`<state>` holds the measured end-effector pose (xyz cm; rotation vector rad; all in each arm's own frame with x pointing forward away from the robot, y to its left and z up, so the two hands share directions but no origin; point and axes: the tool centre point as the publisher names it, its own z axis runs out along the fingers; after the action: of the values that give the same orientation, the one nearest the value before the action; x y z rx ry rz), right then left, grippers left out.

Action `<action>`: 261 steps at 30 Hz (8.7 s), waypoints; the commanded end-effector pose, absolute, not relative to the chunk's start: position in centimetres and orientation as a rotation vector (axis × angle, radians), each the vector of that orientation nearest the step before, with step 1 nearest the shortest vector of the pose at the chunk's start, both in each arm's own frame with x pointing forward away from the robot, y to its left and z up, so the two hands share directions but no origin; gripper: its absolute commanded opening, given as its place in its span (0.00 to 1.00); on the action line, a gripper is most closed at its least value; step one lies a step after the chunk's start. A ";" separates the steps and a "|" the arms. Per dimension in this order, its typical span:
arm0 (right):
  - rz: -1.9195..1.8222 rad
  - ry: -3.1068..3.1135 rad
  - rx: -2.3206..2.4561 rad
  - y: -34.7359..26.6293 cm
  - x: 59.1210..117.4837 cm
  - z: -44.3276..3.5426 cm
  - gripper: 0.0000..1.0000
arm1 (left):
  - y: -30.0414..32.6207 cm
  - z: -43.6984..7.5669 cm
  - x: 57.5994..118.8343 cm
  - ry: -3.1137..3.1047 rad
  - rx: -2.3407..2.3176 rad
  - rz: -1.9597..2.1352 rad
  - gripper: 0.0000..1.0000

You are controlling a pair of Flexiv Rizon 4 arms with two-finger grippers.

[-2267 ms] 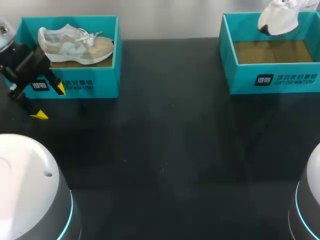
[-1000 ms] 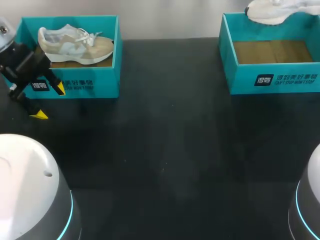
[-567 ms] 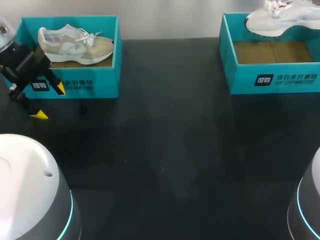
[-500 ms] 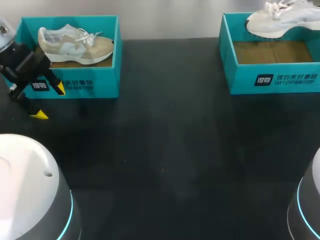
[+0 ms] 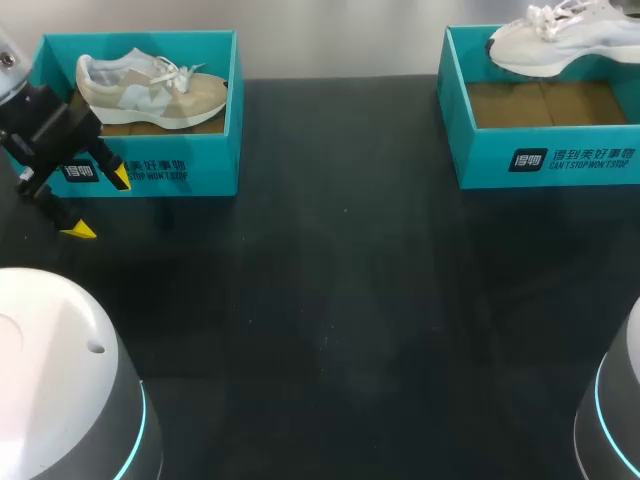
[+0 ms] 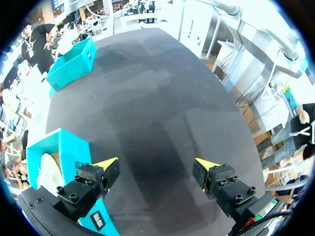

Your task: Take the shoe out of the shoebox, open the shoe tongue, remove and reinsert the insole, then place the shoe into the shoebox

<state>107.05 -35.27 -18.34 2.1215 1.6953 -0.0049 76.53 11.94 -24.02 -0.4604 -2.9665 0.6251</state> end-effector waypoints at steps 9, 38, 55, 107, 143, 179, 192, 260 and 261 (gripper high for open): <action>0.052 1.690 2.129 -35.4 106.0 -20.9 0.00 | 12.0 -24.0 76.4 -2.968 -0.462 0.623 1.00; 0.113 1.751 2.186 -35.1 103.4 -27.8 0.00 | 12.0 -24.0 76.4 -2.968 -0.462 0.623 1.00; 0.133 1.780 2.172 -35.5 102.7 -28.9 0.00 | 12.0 -24.0 76.4 -2.968 -0.462 0.623 1.00; 0.007 1.993 2.130 -32.8 103.0 -34.2 0.00 | 12.0 -24.0 76.4 -2.968 -0.462 0.623 1.00; -0.018 1.981 2.138 -34.3 104.2 -36.9 0.00 | 12.0 -24.0 76.4 -2.968 -0.462 0.623 1.00; 0.007 1.982 2.148 -35.1 104.6 -35.0 1.00 | 12.0 -24.0 76.4 -2.968 -0.462 0.623 1.00; 0.059 1.939 2.165 -33.6 103.2 -29.5 1.00 | 12.0 -24.0 76.4 -2.968 -0.462 0.623 1.00; 0.123 1.836 2.334 -23.9 90.0 -19.1 1.00 | 14.4 -23.0 78.8 -3.003 -0.320 0.480 1.00; 0.123 1.836 2.334 -23.9 90.0 -19.1 1.00 | 14.6 -22.7 78.9 -3.003 -0.329 0.469 1.00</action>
<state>90.03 -23.93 -19.04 2.3338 1.8369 0.1227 78.25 14.70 -23.58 -0.3200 -3.0178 0.5010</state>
